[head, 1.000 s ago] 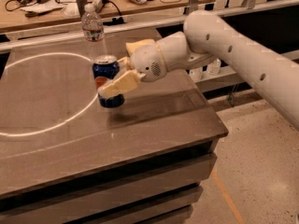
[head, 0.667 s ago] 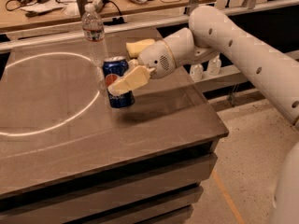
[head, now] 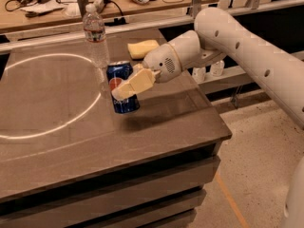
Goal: Knock pepsi can over
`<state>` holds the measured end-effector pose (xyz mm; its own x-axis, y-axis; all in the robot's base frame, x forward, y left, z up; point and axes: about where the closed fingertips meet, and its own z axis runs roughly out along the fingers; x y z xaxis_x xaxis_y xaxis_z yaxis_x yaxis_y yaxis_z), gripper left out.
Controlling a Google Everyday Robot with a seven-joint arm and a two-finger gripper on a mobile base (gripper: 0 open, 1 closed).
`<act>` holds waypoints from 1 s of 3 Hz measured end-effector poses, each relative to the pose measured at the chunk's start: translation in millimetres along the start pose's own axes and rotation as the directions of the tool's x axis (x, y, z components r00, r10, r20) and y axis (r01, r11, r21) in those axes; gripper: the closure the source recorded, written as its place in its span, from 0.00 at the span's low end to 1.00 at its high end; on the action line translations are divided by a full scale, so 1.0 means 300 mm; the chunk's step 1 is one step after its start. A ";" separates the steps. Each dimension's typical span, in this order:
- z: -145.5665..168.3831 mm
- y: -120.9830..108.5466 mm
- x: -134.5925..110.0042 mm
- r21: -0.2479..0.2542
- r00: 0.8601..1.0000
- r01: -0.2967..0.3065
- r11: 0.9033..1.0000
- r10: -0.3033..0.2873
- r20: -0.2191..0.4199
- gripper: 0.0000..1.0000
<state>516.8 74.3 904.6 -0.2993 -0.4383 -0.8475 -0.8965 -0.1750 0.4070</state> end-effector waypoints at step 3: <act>-0.066 0.089 0.076 0.149 0.894 -0.425 0.893 0.388 0.224 1.00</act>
Offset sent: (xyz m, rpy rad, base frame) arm -0.0339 -0.0432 -0.0146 0.0025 0.4407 -0.4728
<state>492.6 42.0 902.9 -0.6884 -0.2620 -0.6763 -0.7222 0.1617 0.6725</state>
